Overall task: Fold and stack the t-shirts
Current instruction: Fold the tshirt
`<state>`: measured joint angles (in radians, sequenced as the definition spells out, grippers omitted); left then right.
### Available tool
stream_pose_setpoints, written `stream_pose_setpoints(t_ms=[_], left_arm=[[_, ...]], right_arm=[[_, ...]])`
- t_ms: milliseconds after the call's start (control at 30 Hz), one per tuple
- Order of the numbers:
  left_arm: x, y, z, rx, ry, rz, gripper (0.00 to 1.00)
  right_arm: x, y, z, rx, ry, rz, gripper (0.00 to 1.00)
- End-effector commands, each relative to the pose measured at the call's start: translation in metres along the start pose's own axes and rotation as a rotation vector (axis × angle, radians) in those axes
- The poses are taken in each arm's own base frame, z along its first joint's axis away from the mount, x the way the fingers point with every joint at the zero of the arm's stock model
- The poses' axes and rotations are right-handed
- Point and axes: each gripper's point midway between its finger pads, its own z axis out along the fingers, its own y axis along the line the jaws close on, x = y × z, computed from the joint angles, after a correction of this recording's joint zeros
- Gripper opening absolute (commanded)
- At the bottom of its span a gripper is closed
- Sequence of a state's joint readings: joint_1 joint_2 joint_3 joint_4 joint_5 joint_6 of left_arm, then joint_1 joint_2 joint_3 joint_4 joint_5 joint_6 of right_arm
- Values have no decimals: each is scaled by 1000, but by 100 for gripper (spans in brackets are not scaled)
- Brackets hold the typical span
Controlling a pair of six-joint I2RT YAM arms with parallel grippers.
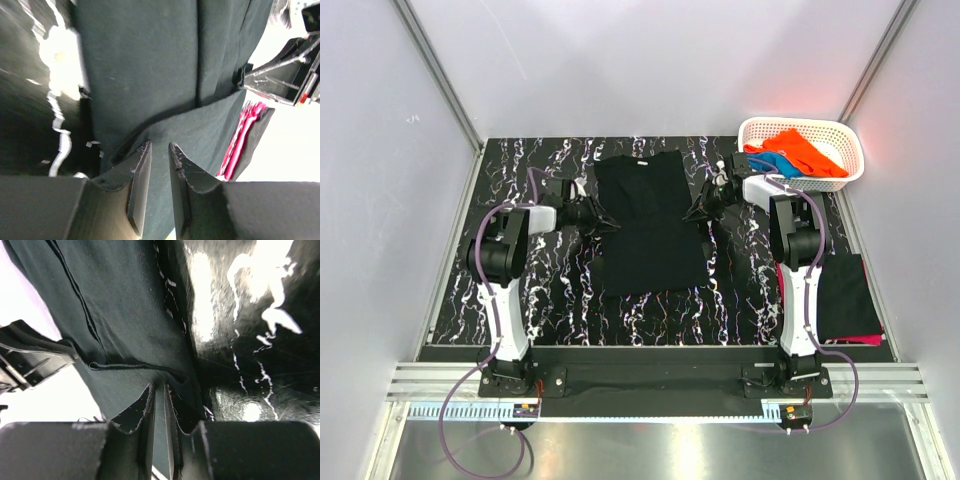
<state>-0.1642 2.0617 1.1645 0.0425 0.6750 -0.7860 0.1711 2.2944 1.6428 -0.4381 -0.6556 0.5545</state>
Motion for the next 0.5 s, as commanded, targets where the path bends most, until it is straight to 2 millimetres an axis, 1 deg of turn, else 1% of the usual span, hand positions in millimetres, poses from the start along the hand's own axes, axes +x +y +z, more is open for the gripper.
stream_pose_setpoints(t_ms=[0,33,67,100,133,167,200,233,267,300,333,367,400,433,467], left_arm=[[-27,18,-7,-47,-55,14,28],[-29,22,-11,-59,-53,3,28],[-38,19,-15,-70,-72,39,28],[-42,17,-19,-87,-77,58,31],[-39,19,-24,-126,-53,51,32],[-52,5,-33,-129,-85,121,33],[-50,1,-41,-152,-72,121,35],[-54,-7,-48,-157,-86,142,36],[-62,-25,-64,-157,-131,192,36],[-59,-29,-74,-173,-134,193,38],[-53,-32,-82,-179,-142,193,38],[-51,-47,-100,-170,-183,209,39],[-44,-53,-109,-165,-197,205,40],[-24,-42,-110,-184,-179,151,41],[-17,-57,-129,-170,-230,167,42]], right_arm=[[-19,-28,3,146,-76,-35,21],[-20,-30,1,164,-81,-51,22],[-26,-32,-3,195,-103,-61,24],[-28,-32,-6,214,-108,-69,29],[-25,-36,-13,257,-93,-66,32],[-37,-33,-22,305,-134,-85,34],[-35,-31,-34,333,-129,-87,37],[-41,-25,-43,348,-149,-114,39],[-45,-26,-55,399,-182,-117,42],[-44,-18,-72,418,-205,-125,45],[-43,-21,-82,453,-225,-121,48],[-41,-7,-102,446,-262,-129,51],[-37,-2,-109,443,-274,-124,53],[-23,-9,-112,456,-256,-106,58],[-17,-6,-118,447,-260,-98,61]])
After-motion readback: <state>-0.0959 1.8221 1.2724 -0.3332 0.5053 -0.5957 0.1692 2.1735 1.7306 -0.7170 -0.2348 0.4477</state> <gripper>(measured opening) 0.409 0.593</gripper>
